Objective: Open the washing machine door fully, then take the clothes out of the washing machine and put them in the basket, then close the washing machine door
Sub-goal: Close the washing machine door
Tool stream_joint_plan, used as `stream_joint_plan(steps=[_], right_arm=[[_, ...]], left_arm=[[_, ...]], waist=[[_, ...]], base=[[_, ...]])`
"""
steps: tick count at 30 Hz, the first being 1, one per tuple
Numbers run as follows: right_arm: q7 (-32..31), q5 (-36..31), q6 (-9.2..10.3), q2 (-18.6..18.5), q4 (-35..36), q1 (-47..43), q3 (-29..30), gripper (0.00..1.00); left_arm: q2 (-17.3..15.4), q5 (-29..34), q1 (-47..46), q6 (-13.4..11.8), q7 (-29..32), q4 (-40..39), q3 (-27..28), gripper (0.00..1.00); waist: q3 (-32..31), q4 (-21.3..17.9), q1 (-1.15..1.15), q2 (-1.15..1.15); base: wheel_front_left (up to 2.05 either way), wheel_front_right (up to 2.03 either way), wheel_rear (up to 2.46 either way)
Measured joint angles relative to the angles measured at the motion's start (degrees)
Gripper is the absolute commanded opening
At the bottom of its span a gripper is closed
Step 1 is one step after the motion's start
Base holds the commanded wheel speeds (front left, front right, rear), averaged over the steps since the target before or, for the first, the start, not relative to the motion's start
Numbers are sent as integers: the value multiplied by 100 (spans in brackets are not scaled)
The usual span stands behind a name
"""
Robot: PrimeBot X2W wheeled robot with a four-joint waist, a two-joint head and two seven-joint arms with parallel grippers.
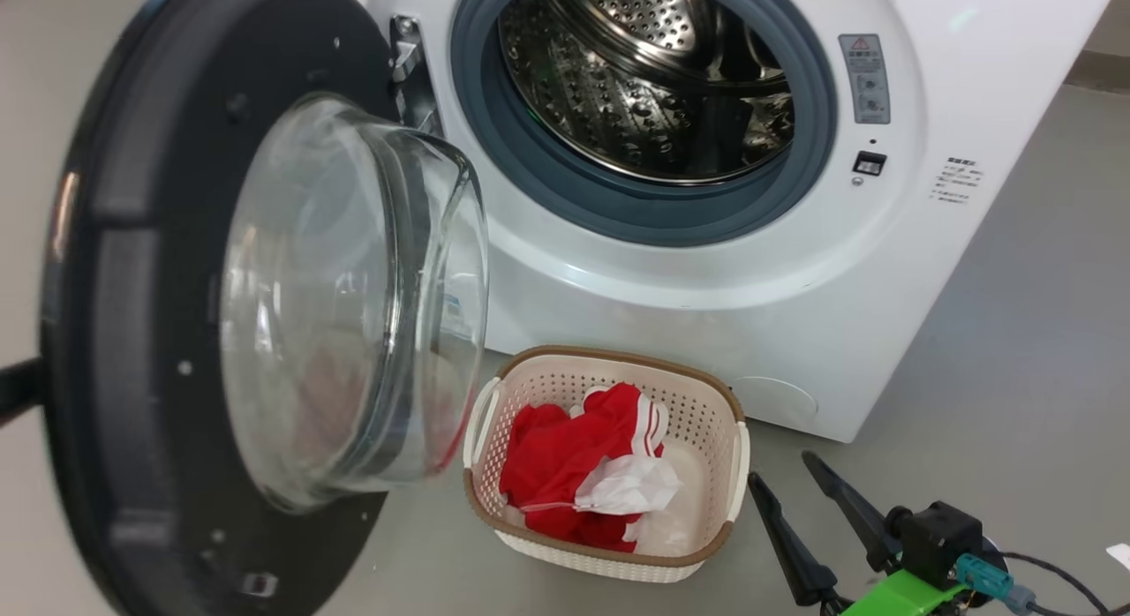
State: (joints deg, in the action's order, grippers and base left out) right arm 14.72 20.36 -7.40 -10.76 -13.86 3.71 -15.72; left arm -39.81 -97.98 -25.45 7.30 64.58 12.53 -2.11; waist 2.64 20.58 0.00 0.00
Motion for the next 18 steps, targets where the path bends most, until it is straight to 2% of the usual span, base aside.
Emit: stream_joint_plan(steps=[5,10,18], right_arm=[[0,33,0,7,21,-73,5,100],[0,31,0,27,46,-73,77,100],[0,5,0,82,100,-73,200,100]], left_arm=[[303,-56,170,-1,300,-677,19,0],[799,42,172,-1,339,-1327,1,0],[1397,371,137,-1,178,-1686,-104,0]], waist=[[-40,-169,0,0],[-18,-398,0,0],[72,-854,0,0]], base=[[0,0,0],[0,0,0],[0,0,0]])
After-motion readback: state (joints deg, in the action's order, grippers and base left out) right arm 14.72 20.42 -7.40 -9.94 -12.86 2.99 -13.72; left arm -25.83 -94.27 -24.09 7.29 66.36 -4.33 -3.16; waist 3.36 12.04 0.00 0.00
